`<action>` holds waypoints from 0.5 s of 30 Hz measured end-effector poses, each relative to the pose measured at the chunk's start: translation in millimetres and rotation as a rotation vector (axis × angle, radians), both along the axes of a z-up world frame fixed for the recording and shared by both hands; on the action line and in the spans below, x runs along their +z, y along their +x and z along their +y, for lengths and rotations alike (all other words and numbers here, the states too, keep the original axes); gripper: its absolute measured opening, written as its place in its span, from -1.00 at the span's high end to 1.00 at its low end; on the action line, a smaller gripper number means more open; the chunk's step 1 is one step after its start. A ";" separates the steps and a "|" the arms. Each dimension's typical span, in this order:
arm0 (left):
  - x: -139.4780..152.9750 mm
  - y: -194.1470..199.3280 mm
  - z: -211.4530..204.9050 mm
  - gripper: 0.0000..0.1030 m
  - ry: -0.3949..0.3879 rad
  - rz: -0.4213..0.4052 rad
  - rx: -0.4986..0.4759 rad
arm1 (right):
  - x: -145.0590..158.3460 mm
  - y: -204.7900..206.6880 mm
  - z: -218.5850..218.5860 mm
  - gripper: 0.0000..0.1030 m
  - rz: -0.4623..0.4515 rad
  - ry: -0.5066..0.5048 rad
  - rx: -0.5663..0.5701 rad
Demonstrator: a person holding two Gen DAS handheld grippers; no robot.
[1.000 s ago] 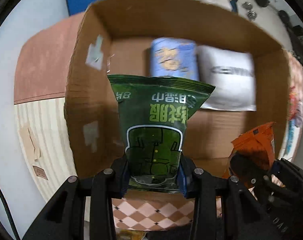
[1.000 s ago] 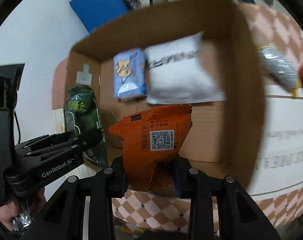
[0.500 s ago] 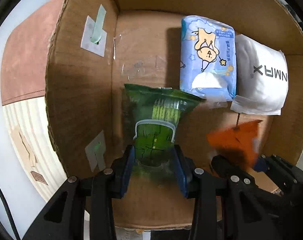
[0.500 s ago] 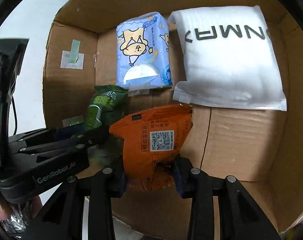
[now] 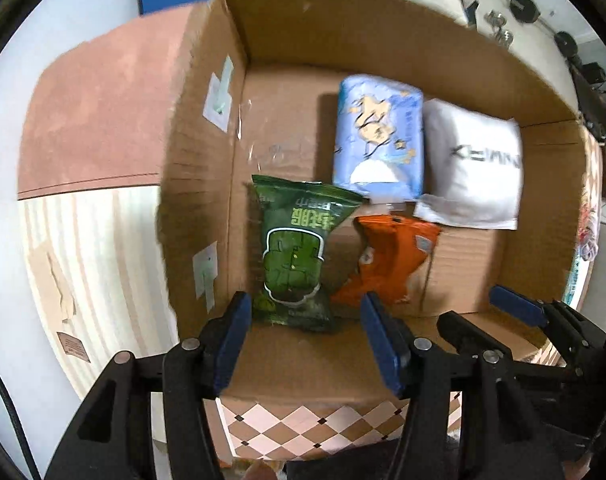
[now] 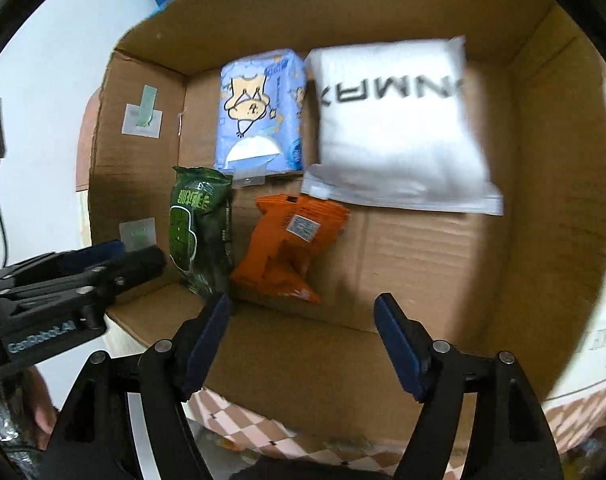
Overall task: Organize soft objects
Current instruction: 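Lower both bags into the box and open both tools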
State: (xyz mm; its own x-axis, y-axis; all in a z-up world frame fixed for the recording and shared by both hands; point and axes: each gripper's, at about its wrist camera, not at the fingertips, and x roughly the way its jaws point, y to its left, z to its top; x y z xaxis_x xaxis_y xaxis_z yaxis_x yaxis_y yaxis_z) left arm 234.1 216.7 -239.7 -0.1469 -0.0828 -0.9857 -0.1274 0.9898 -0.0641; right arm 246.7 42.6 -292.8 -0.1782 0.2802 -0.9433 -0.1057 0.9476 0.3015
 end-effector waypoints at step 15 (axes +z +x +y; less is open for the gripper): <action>89.1 -63.0 -21.1 -0.92 0.116 -0.327 0.019 | 97.2 -50.2 -31.5 -1.00 -0.261 -0.164 0.032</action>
State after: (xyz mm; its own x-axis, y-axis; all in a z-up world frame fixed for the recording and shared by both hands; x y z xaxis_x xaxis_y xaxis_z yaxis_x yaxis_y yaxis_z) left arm 171.1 195.7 -150.6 0.1786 0.0325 -0.9834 -0.1375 0.9905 0.0077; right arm 196.4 11.1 -195.6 0.0700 0.1183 -0.9905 -0.1896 0.9764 0.1033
